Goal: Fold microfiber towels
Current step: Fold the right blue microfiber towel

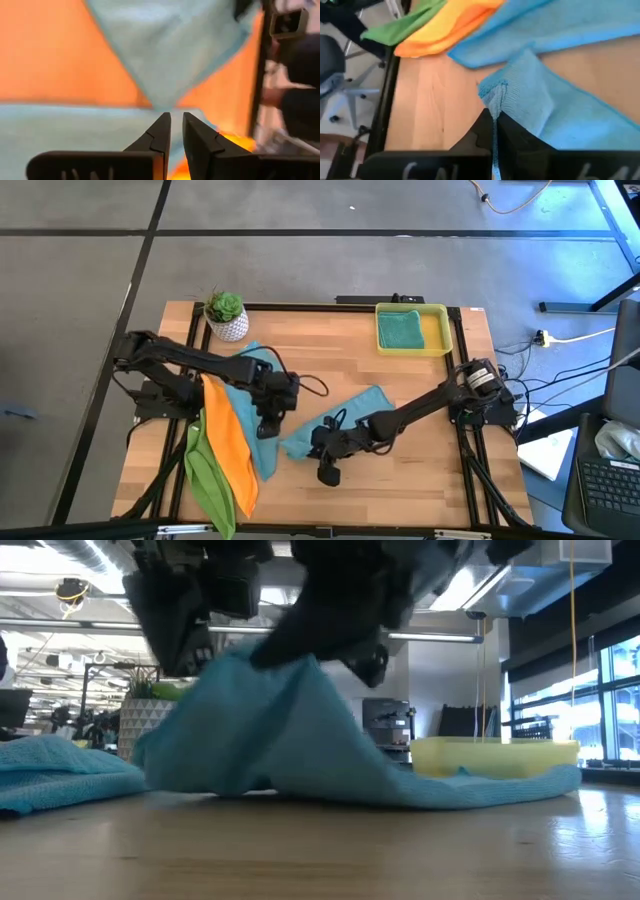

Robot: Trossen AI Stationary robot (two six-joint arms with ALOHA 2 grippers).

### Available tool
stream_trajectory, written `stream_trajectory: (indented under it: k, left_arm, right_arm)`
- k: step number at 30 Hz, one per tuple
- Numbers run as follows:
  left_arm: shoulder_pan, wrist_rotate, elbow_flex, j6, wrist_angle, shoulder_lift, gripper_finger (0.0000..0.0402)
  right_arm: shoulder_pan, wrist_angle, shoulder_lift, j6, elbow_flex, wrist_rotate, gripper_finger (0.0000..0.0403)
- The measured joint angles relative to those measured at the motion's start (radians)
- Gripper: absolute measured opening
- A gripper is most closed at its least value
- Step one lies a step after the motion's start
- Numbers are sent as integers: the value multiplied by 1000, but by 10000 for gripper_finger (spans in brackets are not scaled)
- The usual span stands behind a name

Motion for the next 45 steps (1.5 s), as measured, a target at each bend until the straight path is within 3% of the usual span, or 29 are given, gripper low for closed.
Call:
stream_trajectory:
  k: [7,10,19,27,36,45]
  left_arm:
    - [46,-161,0,38,-52,-120,39]
    - [49,-157,3,35,10,-156,39]
    - [-21,-173,0,89,55,-181,54]
    - [-93,-208,0,85,294,-178,102]
    - [-105,-258,0,105,388,-169,135]
    - [-88,-234,0,199,713,-76,157]
  right_arm:
    - [13,-183,-97,138,0,158,4]
    - [28,-238,-128,164,0,235,4]
    - [59,-467,-168,328,-2,257,3]
    - [84,-602,-193,425,0,302,3]
    - [57,-713,-246,381,-1,265,7]
    - [-30,-688,-352,216,-1,17,10]
